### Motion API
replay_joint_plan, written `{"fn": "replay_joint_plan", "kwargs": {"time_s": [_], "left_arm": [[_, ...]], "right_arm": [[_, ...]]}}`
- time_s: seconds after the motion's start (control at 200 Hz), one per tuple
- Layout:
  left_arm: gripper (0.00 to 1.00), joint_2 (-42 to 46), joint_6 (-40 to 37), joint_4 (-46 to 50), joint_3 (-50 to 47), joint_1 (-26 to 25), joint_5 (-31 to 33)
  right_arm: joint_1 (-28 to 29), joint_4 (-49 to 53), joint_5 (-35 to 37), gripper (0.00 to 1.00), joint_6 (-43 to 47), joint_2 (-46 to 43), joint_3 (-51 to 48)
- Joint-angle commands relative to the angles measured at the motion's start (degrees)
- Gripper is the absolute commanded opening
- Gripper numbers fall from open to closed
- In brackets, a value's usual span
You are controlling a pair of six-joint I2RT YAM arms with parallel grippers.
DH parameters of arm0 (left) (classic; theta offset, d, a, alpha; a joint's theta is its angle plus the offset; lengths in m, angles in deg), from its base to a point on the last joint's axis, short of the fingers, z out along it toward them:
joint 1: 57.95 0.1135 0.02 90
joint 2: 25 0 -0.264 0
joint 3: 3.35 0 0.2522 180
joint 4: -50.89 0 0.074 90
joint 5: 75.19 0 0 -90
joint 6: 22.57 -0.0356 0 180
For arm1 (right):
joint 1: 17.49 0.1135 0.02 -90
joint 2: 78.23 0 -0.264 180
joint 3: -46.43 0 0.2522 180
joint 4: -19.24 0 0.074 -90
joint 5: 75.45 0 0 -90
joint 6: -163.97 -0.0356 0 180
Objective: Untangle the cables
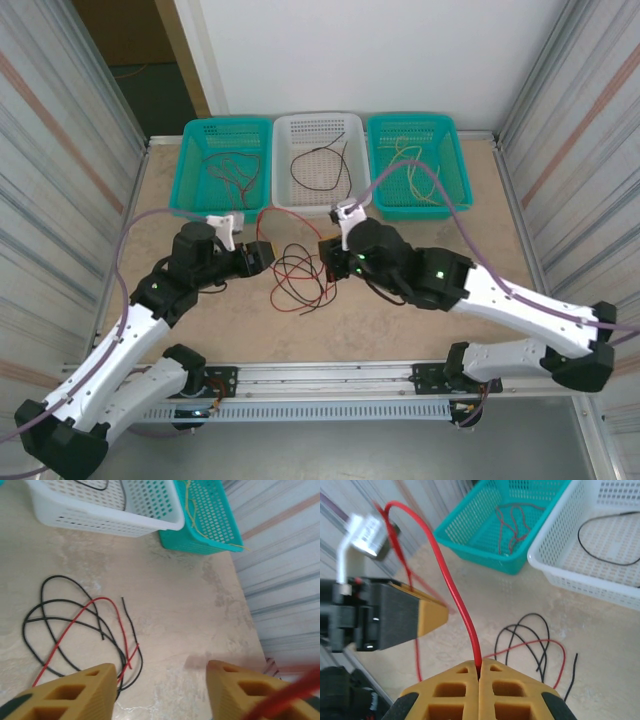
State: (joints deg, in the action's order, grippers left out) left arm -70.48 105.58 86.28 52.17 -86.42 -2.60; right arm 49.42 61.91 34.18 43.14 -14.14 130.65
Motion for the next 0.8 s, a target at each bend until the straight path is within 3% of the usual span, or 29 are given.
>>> {"fn": "replay_joint_plan", "kwargs": {"time_s": [0.0, 0.205, 0.436, 0.576, 0.797], "left_arm": [[0.46, 0.7, 2.5, 2.6, -2.0, 1.6, 3.9], [0.5, 2.3, 6.0, 4.0, -4.5, 7.0, 2.2], [0.66, 7.7, 1.0, -4.4, -1.3, 7.6, -9.1], [0.76, 12.2, -8.8, -5.2, 3.7, 5.8, -10.6], [0.76, 9.9, -17.2, -9.7, 5.4, -1.9, -9.6]], "right_arm": [[-1.2, -4.9, -0.5, 0.0, -0.1, -5.4, -2.3], [-4.2, -5.8, -2.9, 0.0, -1.4, -9.6, -4.1], [-6.6, -5.2, -5.8, 0.0, -1.6, -3.5, -1.0], [-9.8, -6.7, -12.5, 0.0, -2.7, 0.8, 1.5], [-13.5, -12.5, -22.2, 0.0, -6.0, 5.0, 3.5]]}}
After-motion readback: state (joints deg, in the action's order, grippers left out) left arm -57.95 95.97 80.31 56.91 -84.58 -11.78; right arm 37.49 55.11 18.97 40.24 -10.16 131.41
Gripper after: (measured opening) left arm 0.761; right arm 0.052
